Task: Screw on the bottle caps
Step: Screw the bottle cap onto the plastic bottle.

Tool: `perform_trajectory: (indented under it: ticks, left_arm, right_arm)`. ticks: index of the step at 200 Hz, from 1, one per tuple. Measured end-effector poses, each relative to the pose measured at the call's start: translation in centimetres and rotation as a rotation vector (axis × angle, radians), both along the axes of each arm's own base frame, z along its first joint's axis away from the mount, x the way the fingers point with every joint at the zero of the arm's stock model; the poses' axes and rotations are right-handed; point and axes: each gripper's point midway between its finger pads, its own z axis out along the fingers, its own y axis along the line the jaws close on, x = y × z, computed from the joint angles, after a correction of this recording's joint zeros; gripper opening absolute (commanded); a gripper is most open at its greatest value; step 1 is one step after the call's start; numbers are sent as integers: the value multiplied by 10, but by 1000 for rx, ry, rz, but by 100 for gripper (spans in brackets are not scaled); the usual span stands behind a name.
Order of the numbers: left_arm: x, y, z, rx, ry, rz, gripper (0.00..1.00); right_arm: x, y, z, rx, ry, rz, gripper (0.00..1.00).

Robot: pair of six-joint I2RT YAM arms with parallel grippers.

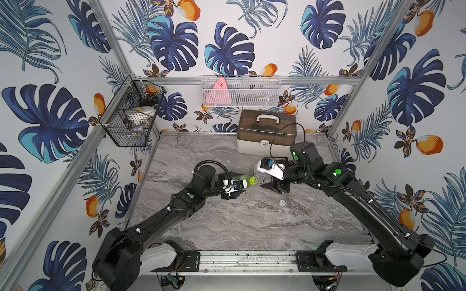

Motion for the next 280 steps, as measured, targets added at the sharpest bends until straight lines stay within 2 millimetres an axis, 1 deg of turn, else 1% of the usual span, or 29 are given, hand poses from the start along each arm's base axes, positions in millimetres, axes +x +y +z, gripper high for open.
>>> perform_trajectory:
  ticks: [18,37,57,99,127,171,182,207,226,254,268,280]
  left_arm:
    - [-6,-4,0,-13,29,-41,62]
    - [-11,-7,-5,-18,71,-63,61]
    - [-12,-8,-7,-18,87,-76,61]
    - [-15,-10,-6,-28,99,-96,61]
    - [-16,-11,-6,-30,102,-102,61]
    - [-17,-11,-6,-39,119,-105,60]
    - [-17,-12,-6,-42,122,-107,60]
    - [-17,-12,-6,-41,124,-106,60]
    - [-16,-10,-7,-40,126,-95,59]
    - [-16,-7,-10,-43,142,-66,58]
    - [-17,-4,-14,-55,134,-40,57]
    - [-16,-5,-17,-59,98,1,56]
  right_arm:
    - [-9,4,-3,-59,-98,125,63]
    - [-16,9,-8,-103,-167,213,60]
    - [-18,12,-13,-141,-214,263,54]
    - [-17,19,-22,-205,-279,326,47]
    - [-11,20,-25,-226,-318,320,44]
    - [-8,23,-26,-245,-355,327,38]
    - [-7,24,-26,-245,-361,328,35]
    - [-7,25,-28,-255,-362,328,25]
    - [-4,27,-30,-266,-358,316,23]
    - [-1,29,-35,-260,-308,258,22]
    - [0,33,-37,-233,-243,201,24]
    - [0,36,-40,-198,-153,128,24]
